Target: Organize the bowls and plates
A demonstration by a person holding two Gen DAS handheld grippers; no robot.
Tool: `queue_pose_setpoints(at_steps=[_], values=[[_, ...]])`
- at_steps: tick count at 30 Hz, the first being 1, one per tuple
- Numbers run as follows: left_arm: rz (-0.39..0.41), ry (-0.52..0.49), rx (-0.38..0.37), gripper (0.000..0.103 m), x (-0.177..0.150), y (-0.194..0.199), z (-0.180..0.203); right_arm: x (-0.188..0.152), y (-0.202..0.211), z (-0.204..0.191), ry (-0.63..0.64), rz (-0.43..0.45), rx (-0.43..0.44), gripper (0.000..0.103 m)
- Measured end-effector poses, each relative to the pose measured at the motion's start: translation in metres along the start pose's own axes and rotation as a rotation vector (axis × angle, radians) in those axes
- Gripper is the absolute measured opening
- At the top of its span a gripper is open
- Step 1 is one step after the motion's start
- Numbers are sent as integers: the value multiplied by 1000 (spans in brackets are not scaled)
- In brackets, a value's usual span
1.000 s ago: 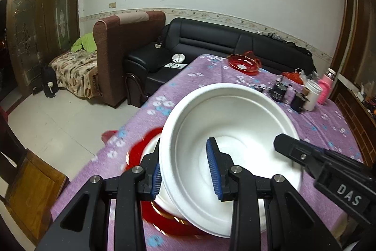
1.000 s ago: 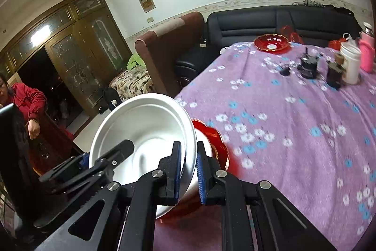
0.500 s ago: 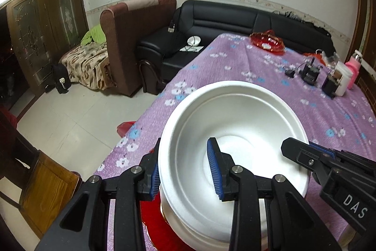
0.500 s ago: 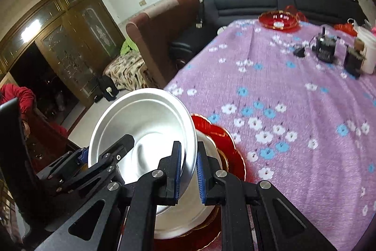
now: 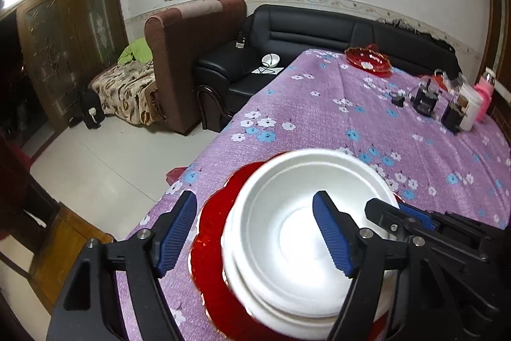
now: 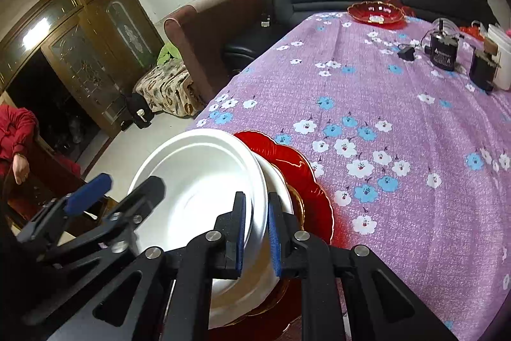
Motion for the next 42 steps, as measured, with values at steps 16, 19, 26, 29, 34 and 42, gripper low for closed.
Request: queue_pose_setpoints(at_steps=[16,19,26,29,34,42], values=[[117,205,-93,82,-9,55,-52,-5,41,0,4,91,13,63],[163,229,-94,83,-11,74,-58,-11,52,4,-9,105,17,63],[325,230,-34,93,-15,121,-55,-27,66,20,-38,123,0,63],[376,216,-11,97,-18,134,-49,-29,68,27,-57,134,-26,63],[348,196,-35,97,-22,133,-40,4,61,48,-70,179,-234,63],[345,186,-31,97,-27,132,-38,21,14,41,107,49,-386,62]])
Point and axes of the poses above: each gripper's, at about its wrist camera, not at the fingertips, and y roughly against the way its jaws point, z to its right, x to its top, the point moved 10 cm from there along -y, roughly the way its jaws point, and after that the axes turned 11 degrees about -z, right-handed, at the moved point
